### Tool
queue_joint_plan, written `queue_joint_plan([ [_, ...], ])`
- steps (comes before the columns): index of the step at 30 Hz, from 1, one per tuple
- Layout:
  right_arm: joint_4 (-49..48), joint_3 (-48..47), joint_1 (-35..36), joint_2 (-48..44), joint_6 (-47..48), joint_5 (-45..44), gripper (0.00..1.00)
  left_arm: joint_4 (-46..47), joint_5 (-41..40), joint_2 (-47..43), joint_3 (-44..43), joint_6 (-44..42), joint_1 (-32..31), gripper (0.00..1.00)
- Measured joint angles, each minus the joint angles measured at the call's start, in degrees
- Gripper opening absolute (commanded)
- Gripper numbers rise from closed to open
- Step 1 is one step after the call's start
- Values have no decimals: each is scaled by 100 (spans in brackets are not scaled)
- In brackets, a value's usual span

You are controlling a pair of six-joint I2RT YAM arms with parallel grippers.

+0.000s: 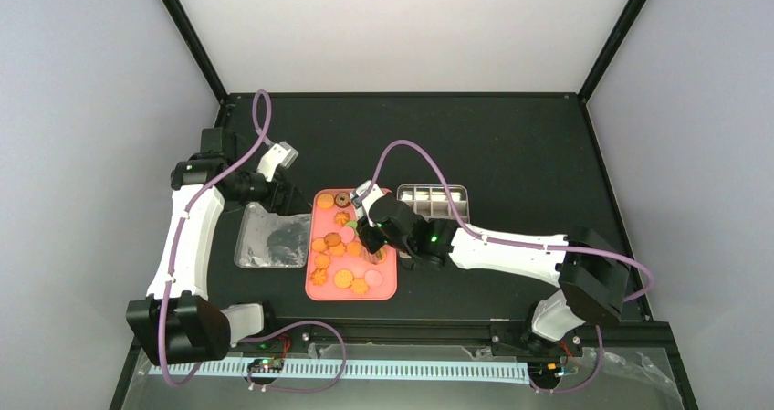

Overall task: Pack the cookies
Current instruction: Pick up the fake cookies from the plate.

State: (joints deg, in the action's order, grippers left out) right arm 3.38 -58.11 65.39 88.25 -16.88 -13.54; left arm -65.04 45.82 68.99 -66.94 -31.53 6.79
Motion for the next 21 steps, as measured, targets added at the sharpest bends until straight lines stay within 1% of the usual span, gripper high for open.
queue_joint_plan([
  [5,0,2,2,-2,-17,61,2,0,2,0,0,0,0,77],
  [12,2,7,2,-127,-17,63,1,0,2,0,0,2,0,77],
  [21,-79,4,-74,-675,9,11,1,0,2,0,-2,9,0,77],
])
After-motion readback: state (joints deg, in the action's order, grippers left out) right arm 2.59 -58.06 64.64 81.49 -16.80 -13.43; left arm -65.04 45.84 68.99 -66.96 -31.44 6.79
